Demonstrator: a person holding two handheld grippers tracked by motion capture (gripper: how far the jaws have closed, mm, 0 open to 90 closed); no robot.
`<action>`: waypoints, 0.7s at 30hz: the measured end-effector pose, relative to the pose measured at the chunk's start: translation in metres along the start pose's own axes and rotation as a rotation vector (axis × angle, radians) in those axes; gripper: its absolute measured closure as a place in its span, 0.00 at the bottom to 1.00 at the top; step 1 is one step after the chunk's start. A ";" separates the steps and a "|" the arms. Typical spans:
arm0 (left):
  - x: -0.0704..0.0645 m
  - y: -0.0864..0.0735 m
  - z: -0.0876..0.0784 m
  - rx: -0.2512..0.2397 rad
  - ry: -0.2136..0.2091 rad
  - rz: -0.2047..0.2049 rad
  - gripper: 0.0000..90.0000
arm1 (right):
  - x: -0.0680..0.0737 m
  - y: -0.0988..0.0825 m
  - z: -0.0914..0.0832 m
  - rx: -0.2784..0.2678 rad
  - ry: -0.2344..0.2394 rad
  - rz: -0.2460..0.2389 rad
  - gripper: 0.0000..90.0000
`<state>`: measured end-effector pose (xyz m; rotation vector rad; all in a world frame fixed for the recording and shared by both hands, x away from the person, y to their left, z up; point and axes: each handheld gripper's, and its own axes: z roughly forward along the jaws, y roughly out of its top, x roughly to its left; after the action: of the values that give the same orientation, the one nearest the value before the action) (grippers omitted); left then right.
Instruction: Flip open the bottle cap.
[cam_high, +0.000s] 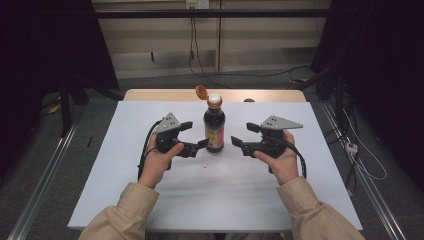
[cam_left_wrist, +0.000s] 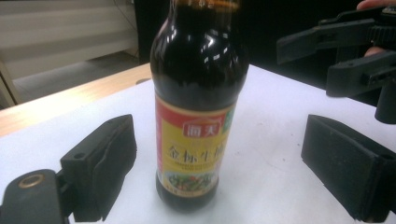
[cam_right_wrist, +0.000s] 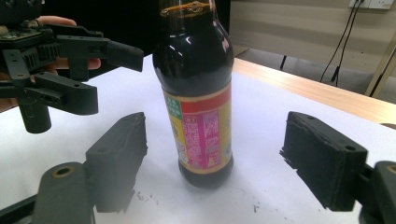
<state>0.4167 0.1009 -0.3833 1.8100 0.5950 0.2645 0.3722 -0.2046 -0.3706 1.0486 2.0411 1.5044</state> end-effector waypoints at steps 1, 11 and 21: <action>0.000 -0.001 -0.001 0.002 0.004 0.001 0.11 | 0.000 -0.001 -0.001 -0.001 0.001 0.003 0.24; 0.000 -0.003 -0.012 0.015 -0.005 0.018 0.11 | 0.000 -0.013 -0.006 0.003 0.000 -0.003 0.23; 0.004 -0.019 -0.024 0.017 0.000 0.001 0.11 | -0.003 -0.030 -0.013 0.014 -0.007 0.008 0.22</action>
<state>0.4038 0.1263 -0.3937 1.8266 0.5980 0.2602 0.3548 -0.2194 -0.3948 1.0667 2.0477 1.4902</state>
